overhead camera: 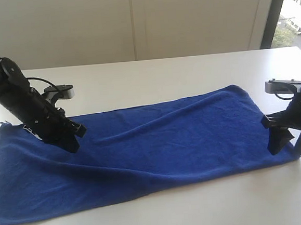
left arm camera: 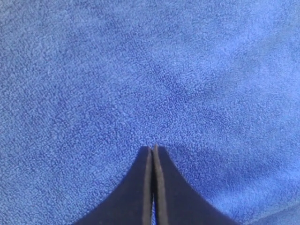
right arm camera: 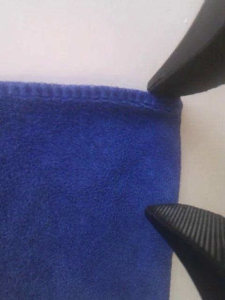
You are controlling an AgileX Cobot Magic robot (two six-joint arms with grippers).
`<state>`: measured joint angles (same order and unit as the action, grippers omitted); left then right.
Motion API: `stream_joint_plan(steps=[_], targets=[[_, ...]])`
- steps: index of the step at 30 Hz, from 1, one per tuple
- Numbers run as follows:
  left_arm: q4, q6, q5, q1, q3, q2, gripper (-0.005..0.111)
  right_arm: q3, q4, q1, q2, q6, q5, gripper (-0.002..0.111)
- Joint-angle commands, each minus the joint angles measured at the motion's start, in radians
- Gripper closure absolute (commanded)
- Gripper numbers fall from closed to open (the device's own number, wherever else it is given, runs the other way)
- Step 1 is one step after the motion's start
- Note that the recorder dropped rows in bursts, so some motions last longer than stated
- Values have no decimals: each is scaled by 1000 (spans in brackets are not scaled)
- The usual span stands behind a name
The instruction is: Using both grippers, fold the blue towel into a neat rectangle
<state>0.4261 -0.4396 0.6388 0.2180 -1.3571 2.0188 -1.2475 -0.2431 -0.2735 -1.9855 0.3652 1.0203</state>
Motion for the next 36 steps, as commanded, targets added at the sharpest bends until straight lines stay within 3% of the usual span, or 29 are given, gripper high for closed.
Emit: stream_joint_plan(steps=[1, 21, 25, 26, 31, 33, 36], targets=[[15, -6, 27, 4, 0, -2, 107, 5, 22, -6, -4, -2, 3, 46], [15, -6, 44, 4, 0, -2, 107, 5, 119, -6, -6, -72, -39, 47], [15, -6, 44, 4, 0, -2, 107, 5, 22, -6, -32, -3, -18, 63], [15, -6, 44, 4, 0, -2, 107, 5, -35, -6, -42, 41, -9, 73], [15, -9, 38, 4, 0, -2, 107, -33, -132, -6, -1, 94, 21, 100], [15, -9, 23, 4, 0, -2, 107, -73, -226, -6, 19, 153, 72, 107], [18, -9, -4, 4, 0, -2, 107, -115, -390, -6, 22, 220, 97, 108]])
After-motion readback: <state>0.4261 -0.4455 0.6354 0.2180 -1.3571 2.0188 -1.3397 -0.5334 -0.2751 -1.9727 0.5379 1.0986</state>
